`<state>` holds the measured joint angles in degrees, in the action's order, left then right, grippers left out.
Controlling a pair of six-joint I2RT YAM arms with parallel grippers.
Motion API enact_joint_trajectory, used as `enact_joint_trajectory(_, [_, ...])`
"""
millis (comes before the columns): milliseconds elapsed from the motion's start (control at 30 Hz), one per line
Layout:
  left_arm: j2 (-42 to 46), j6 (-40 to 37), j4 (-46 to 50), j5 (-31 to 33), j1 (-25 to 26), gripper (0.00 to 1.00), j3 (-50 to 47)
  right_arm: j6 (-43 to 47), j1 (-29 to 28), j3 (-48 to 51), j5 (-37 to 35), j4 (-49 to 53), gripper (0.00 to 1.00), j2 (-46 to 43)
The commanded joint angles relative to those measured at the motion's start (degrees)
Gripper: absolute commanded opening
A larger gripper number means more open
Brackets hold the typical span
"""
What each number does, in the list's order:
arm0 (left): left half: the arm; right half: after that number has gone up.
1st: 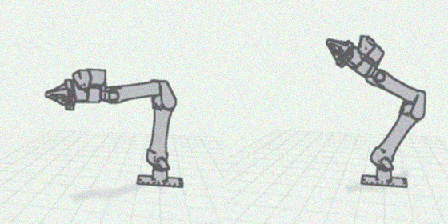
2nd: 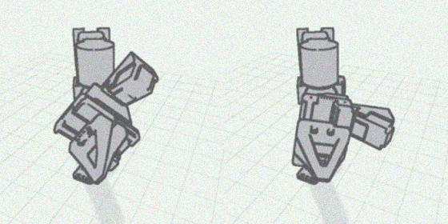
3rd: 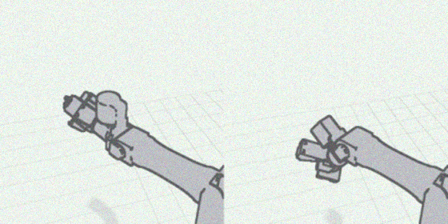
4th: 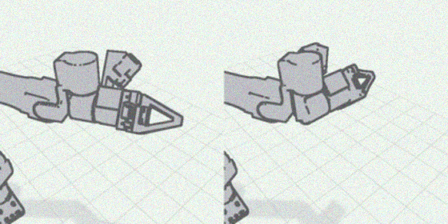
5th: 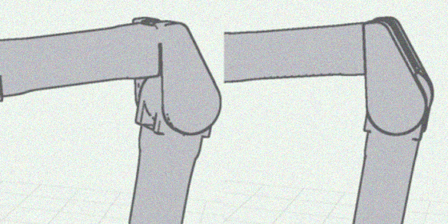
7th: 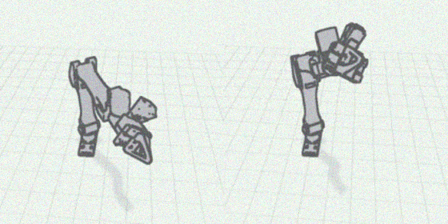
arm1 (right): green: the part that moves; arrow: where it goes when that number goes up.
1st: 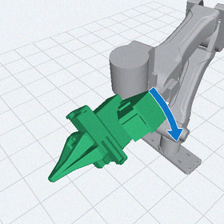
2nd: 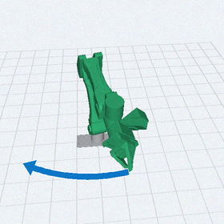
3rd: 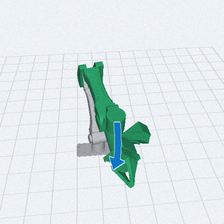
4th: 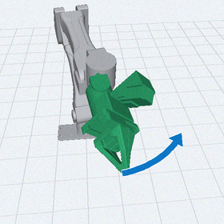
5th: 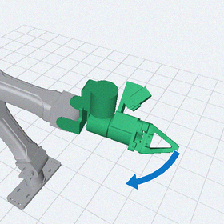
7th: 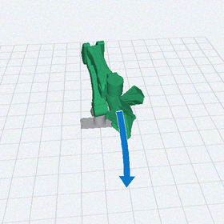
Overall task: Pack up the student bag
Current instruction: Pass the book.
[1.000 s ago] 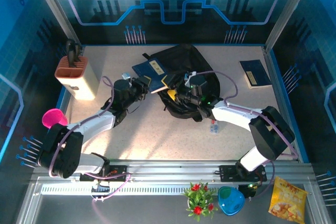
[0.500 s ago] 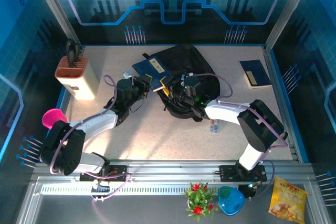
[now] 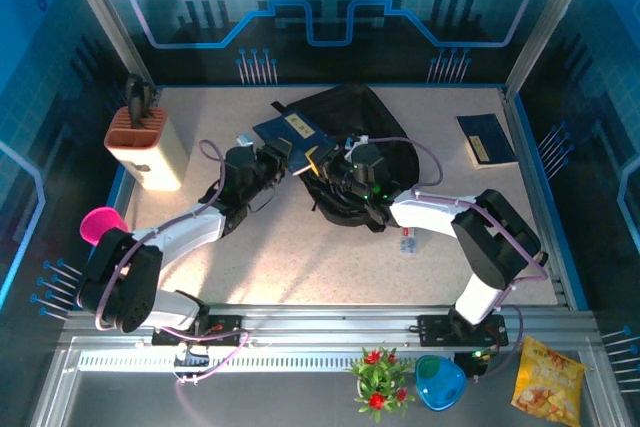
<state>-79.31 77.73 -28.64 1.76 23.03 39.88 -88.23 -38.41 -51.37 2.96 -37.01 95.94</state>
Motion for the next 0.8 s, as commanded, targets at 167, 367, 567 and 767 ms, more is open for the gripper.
enact_joint_trajectory(167, [3.88, -23.8, 20.82, 3.71, 4.29, 0.7, 8.38, 19.15, 7.61, 4.17, -3.18, 14.17, 0.07, -15.29])
enact_joint_trajectory(367, [0.26, -33.74, 25.04, 1.18, 8.86, 0.77, 13.22, 29.12, 14.56, 4.45, -4.97, 29.65, 0.07, -24.63])
enact_joint_trajectory(567, [-9.62, -39.67, 27.15, -5.94, 13.87, 0.78, 22.0, 36.39, 22.77, 3.78, -4.63, 40.59, 0.07, -31.7])
enact_joint_trajectory(767, [-21.16, -45.55, 31.68, -10.52, 17.99, 0.77, 32.81, 39.48, 32.08, 4.99, -1.22, 47.13, 0.07, -37.06])
